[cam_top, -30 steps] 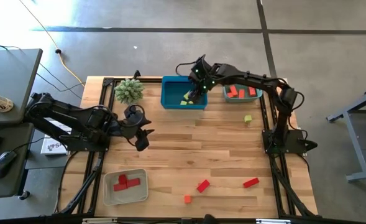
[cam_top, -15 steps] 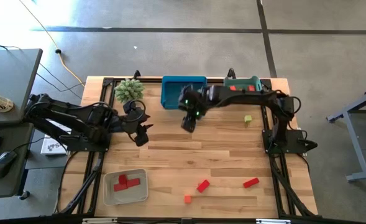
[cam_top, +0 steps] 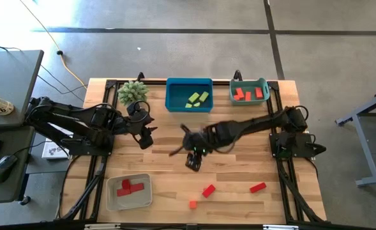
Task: Sort & place blocks by color
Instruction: Put the red block into the gray bin
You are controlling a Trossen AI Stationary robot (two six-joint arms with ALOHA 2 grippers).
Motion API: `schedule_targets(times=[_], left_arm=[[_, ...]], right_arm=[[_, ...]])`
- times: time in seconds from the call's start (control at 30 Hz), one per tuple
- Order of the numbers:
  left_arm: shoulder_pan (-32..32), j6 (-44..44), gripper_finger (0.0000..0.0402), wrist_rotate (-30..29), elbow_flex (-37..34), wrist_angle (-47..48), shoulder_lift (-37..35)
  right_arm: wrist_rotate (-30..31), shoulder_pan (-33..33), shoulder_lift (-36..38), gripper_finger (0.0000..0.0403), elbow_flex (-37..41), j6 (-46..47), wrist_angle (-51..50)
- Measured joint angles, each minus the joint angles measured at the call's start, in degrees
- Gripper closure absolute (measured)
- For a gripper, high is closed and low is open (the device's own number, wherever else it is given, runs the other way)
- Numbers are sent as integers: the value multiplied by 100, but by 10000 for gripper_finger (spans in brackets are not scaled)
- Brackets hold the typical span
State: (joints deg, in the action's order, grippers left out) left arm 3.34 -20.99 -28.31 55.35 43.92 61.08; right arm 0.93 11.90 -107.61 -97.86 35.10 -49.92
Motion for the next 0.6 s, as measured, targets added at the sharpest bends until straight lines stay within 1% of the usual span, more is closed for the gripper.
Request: schedule_targets(times=[0.1,0.27,0.43,0.6], left_arm=[[4,-136,229,266,0,-2,0],[15,-363,229,888,0,-2,0],[15,-464,229,1406,0,-2,2],[82,-633,229,2176,0,-2,2]], right_arm=[[55,302,0,192,0,373,-1],[26,709,0,192,0,840,-9],[-13,1080,0,192,0,731,-165],[-6,1384,0,192,0,189,-217]])
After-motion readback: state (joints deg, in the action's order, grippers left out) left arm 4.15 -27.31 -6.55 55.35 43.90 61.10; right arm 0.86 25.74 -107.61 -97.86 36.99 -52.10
